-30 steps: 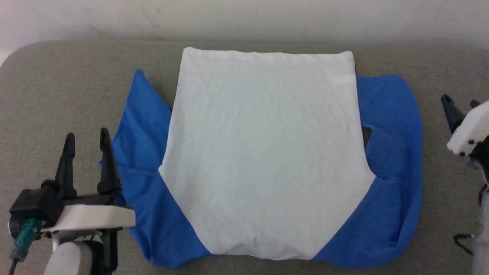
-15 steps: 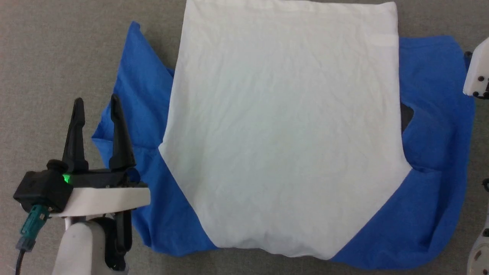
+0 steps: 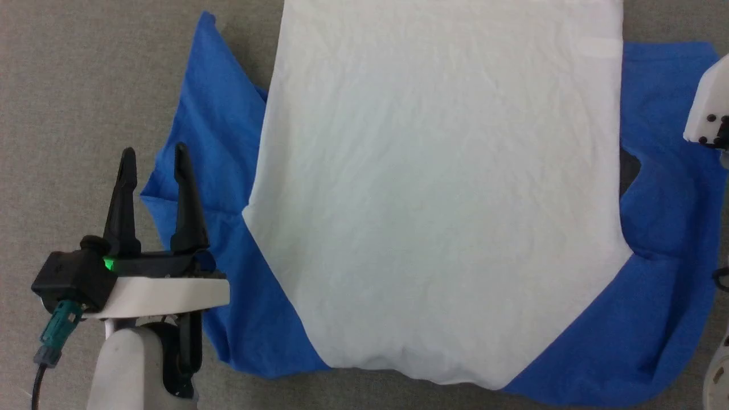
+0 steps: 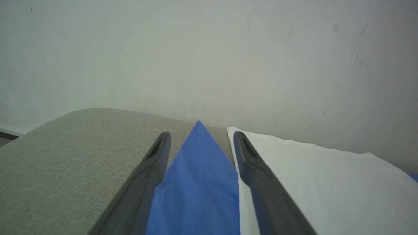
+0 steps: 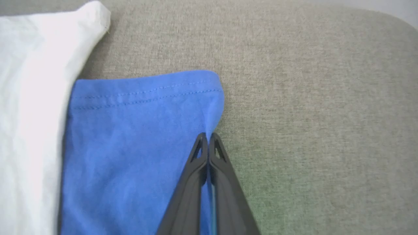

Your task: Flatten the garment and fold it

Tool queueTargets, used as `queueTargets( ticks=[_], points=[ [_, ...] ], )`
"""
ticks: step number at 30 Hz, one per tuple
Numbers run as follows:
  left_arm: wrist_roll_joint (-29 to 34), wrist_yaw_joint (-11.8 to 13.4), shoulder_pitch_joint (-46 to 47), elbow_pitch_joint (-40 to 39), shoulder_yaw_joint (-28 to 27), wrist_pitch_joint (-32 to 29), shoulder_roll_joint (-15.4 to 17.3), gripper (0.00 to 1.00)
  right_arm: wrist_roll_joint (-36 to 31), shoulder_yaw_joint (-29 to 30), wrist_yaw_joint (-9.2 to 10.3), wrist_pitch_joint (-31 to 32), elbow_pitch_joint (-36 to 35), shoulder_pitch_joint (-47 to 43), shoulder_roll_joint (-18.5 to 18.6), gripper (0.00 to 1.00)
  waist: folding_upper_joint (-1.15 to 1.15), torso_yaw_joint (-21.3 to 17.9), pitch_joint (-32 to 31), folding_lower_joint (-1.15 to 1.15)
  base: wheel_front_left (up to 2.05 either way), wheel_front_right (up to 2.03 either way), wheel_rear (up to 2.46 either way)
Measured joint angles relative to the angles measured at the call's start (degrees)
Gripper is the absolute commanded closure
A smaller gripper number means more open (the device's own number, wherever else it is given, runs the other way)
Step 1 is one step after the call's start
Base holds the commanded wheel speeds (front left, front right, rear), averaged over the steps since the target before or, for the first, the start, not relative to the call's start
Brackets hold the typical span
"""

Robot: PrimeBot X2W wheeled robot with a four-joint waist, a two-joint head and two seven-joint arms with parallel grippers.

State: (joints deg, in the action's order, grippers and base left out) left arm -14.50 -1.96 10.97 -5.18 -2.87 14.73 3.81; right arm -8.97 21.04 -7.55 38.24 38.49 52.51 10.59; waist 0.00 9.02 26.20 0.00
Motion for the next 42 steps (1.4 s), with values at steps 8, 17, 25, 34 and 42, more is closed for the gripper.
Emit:
queueTargets(
  ticks=[8,17,25,34,42],
  points=[
    [0.00,-0.56,-1.45,1.09,-2.16,0.00,-0.45,0.00,12.46,2.56,0.00,-8.69,-6.22,-7.78,4.35,1.00,0.00,-1.26,-5.77,-0.01,0.00,0.00,0.00],
    [0.40,-0.59,-7.17,0.71,-3.93,0.00,-0.64,0.00,20.00,15.35,0.01,-5.86,-21.47,-28.81,6.83,1.00,0.00,-3.59,-14.03,-0.03,0.00,0.00,0.00],
    [-0.62,0.58,-10.54,0.24,-4.00,0.00,-0.78,0.00,19.74,18.94,0.01,-2.19,-34.05,-35.80,4.22,1.00,0.00,-5.57,-19.20,-0.02,0.00,0.00,0.00],
    [-0.66,1.08,-11.84,-0.02,-3.65,0.01,-0.86,0.00,29.87,1.90,0.02,2.56,-51.80,-37.67,3.52,1.00,0.00,-5.66,-22.30,-0.01,0.00,0.00,0.00],
    [-0.65,1.08,-11.99,0.36,-2.43,0.00,-0.88,0.00,35.93,-22.69,0.02,4.16,-54.62,-37.16,-0.44,1.00,0.00,-4.82,-23.66,0.00,0.00,0.00,0.00]
  ],
)
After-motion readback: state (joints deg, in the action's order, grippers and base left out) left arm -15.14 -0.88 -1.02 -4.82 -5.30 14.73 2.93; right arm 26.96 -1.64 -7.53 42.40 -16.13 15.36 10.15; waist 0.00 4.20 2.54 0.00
